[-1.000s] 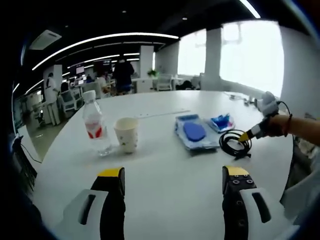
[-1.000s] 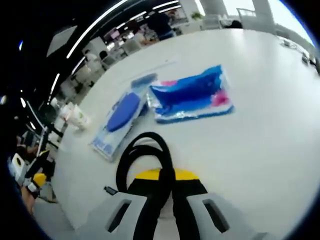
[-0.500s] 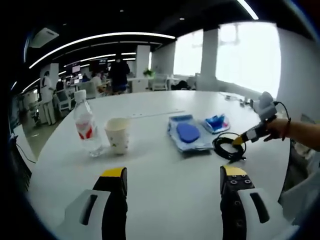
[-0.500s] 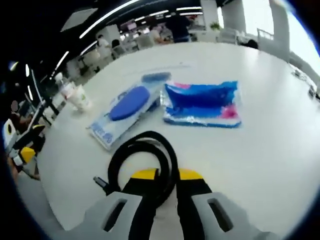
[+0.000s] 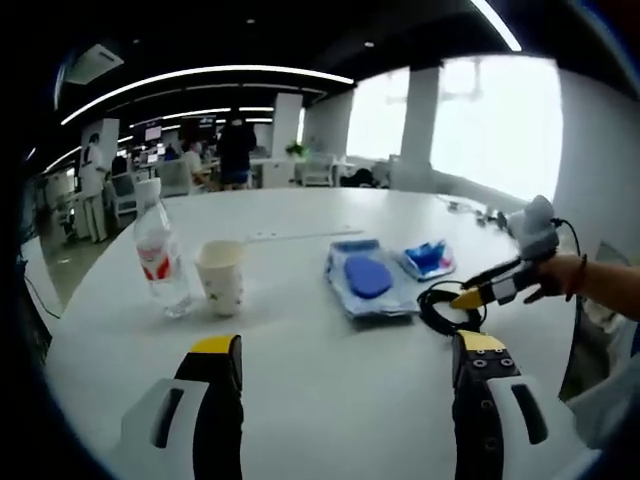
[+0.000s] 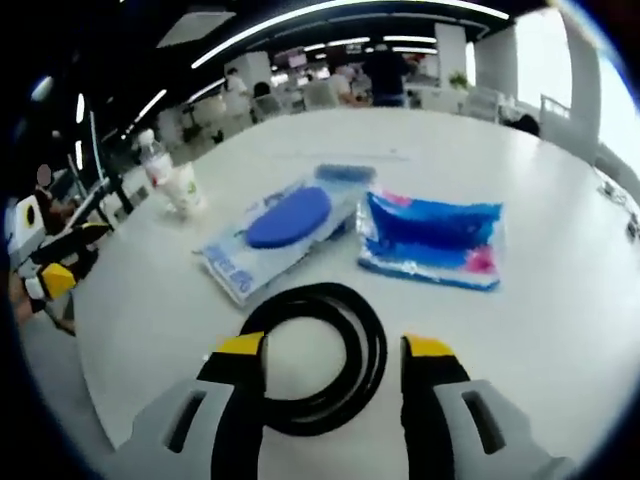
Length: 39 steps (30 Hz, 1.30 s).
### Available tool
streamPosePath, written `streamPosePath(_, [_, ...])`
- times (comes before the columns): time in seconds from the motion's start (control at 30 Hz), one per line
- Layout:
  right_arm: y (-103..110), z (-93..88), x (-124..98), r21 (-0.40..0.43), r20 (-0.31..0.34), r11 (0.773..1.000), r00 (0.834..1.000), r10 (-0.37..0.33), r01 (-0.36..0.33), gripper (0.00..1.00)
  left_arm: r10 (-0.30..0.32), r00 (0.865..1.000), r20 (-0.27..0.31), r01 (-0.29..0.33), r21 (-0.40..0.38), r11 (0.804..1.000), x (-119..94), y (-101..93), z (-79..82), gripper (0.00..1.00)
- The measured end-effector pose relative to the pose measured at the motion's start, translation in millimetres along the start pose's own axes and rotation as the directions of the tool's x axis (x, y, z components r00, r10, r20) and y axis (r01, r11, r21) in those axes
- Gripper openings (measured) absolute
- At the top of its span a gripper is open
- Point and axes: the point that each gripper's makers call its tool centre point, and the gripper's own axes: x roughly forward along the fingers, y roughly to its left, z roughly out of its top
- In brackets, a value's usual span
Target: Arrange the tabletop items into an orderly group along one side of the table until the central work area is clear of visible clutter.
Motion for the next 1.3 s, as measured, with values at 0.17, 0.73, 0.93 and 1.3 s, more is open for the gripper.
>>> streamPosePath(0.17, [4.8, 7.2, -4.4, -0.032, 0.027, 0.999, 0.999, 0.02, -0.02, 0.64, -0.008, 1.0, 0.01, 0.008, -0.014, 1.0, 4.5, -4.3, 2.5, 0.91])
streamPosePath(0.73, [12.2, 50.7, -13.9, -0.078, 0.12, 0.996, 0.991, 0.056, -0.047, 0.97, -0.073, 0.997, 0.009, 0.074, -0.046, 0.996, 30.0, -23.7, 7.4, 0.99])
streamPosePath(0.93, [12.8, 69.2, -13.7, -0.115, 0.141, 0.992, 0.988, 0.067, -0.051, 1.0, -0.068, 0.998, 0.015, 0.069, -0.082, 0.994, 42.8, -24.1, 10.5, 0.98])
streamPosePath(1.3, [21.8, 106.9, -2.5, -0.186, 0.184, 0.979, 0.975, 0.124, -0.089, 1.0, 0.0, 1.0, 0.0, 0.0, -0.15, 0.989, 60.4, -22.4, -3.6, 0.94])
